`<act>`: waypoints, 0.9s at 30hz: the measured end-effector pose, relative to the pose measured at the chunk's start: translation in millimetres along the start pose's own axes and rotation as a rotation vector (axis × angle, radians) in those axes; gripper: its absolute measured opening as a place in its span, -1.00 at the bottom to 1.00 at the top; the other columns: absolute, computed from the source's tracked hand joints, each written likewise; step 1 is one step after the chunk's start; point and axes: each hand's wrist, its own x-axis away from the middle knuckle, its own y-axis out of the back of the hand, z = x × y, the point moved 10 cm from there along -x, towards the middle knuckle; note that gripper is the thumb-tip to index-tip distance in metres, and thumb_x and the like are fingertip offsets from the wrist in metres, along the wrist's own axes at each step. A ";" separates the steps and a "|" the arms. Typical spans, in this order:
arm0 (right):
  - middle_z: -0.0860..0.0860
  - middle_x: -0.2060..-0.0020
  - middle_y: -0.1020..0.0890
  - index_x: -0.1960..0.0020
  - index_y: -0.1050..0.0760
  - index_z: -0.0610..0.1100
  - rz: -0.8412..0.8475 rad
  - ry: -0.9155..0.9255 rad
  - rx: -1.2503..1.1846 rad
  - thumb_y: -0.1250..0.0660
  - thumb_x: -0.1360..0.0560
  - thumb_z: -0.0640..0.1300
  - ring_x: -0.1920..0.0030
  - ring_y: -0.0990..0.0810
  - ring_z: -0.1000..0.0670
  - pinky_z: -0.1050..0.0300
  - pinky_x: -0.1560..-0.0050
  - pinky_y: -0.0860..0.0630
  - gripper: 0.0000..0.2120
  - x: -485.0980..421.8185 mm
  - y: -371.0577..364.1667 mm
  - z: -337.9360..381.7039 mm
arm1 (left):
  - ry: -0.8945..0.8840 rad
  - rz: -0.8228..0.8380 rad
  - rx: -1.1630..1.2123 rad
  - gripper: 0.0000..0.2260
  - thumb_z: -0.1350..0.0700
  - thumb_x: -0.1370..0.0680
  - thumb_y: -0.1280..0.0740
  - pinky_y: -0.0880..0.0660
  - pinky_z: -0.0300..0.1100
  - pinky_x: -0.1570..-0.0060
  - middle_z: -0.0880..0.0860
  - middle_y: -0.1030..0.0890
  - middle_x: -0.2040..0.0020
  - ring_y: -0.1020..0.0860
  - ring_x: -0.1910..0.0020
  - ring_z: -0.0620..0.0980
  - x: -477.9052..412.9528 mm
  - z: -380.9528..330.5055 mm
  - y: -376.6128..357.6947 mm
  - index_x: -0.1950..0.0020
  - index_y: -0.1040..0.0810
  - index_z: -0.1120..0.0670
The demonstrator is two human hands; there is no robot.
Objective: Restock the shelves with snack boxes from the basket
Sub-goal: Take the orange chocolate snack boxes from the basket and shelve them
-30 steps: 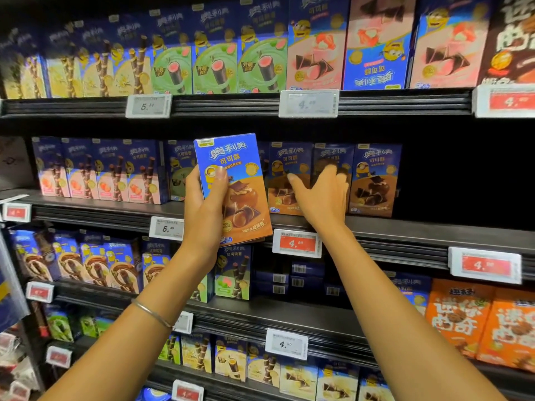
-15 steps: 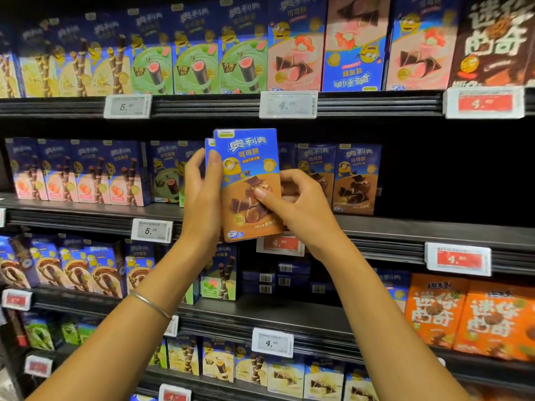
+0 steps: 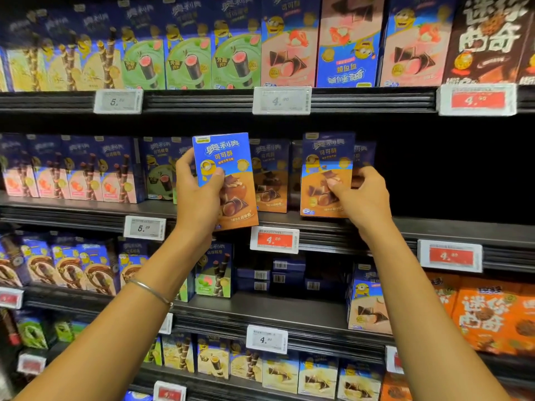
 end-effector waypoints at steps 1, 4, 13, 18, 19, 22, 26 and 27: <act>0.00 0.02 -0.67 -0.07 -0.51 -0.09 -0.009 0.008 0.042 -0.53 -0.44 0.02 -0.01 -0.66 -0.04 -0.09 -0.09 -0.61 -0.68 -2.2 -0.9 -2.0 | -0.001 0.004 0.005 -0.63 0.22 -0.71 -0.31 -0.61 -0.36 0.15 0.02 -0.58 -0.37 -0.69 -0.18 -0.07 -0.3 0.0 -2.4 -0.49 -0.37 0.01; -0.08 -0.08 -0.64 -0.09 -0.49 -0.10 -0.003 0.007 0.134 -0.50 -0.46 0.05 -0.06 -0.63 -0.10 -0.09 -0.09 -0.60 -0.66 -5.8 -8.5 -8.6 | 0.000 0.009 0.017 -0.65 0.22 -0.71 -0.32 -0.61 -0.37 0.16 0.00 -0.58 -0.36 -0.69 -0.16 -0.10 -0.4 -0.4 -7.7 -0.46 -0.36 -0.01; -0.11 -0.17 -0.52 -0.16 -0.38 -0.06 0.010 0.025 0.367 -0.46 -0.48 0.15 -0.13 -0.56 -0.17 -0.06 -0.01 -0.51 -0.57 -7.6 -27.4 -2.4 | 0.014 0.022 0.040 -0.65 0.22 -0.71 -0.32 -0.61 -0.37 0.17 -0.06 -0.60 -0.29 -0.70 -0.12 -0.12 2.3 -0.6 -19.9 -0.47 -0.37 -0.02; -0.13 -0.14 -0.54 -0.03 -0.28 -0.02 0.030 0.026 0.404 -0.46 -0.50 0.12 -0.12 -0.56 -0.20 -0.01 0.06 -0.43 -0.61 -10.7 -36.0 -0.7 | 0.012 0.034 0.053 -0.66 0.23 -0.71 -0.32 -0.59 -0.40 0.21 -0.04 -0.60 -0.30 -0.70 -0.05 -0.22 4.8 0.2 -23.2 -0.42 -0.38 -0.05; -0.14 -0.13 -0.55 -0.02 -0.28 -0.03 0.033 0.025 0.401 -0.46 -0.50 0.11 -0.11 -0.57 -0.20 -0.01 0.06 -0.45 -0.61 -11.7 -36.9 -1.0 | 0.010 0.037 0.051 -0.66 0.23 -0.71 -0.33 -0.58 -0.41 0.23 -0.05 -0.60 -0.29 -0.69 -0.01 -0.29 5.0 0.3 -23.7 -0.41 -0.38 -0.06; -0.15 -0.12 -0.56 -0.03 -0.32 -0.07 0.056 -0.004 0.354 -0.46 -0.50 0.12 -0.09 -0.57 -0.20 -0.09 0.00 -0.56 -0.61 -12.4 -37.5 -3.3 | 0.008 0.048 0.037 -0.66 0.24 -0.70 -0.33 -0.58 -0.41 0.21 -0.05 -0.60 -0.29 -0.68 0.02 -0.34 4.7 -0.7 -24.3 -0.40 -0.39 -0.06; -0.08 -0.14 -0.56 -0.20 -0.42 -0.12 -0.065 0.055 0.294 -0.34 -0.52 0.26 -0.11 -0.58 -0.11 -0.14 -0.07 -0.60 -0.50 3.7 -18.9 4.4 | 0.024 0.059 0.062 -0.66 0.24 -0.69 -0.34 -0.65 -0.27 0.16 -0.06 -0.64 -0.25 -0.72 0.01 -0.23 6.2 -2.9 -25.0 -0.40 -0.41 -0.06; -0.02 -0.11 -0.58 -0.22 -0.44 -0.08 -0.082 0.107 0.208 -0.33 -0.52 0.27 -0.09 -0.59 0.00 -0.05 -0.04 -0.60 -0.51 11.6 -15.6 11.4 | 0.034 0.074 0.074 -0.67 0.24 -0.69 -0.34 -0.68 -0.16 0.10 -0.07 -0.66 -0.23 -0.73 -0.01 -0.18 7.9 -3.2 -28.8 -0.40 -0.42 -0.07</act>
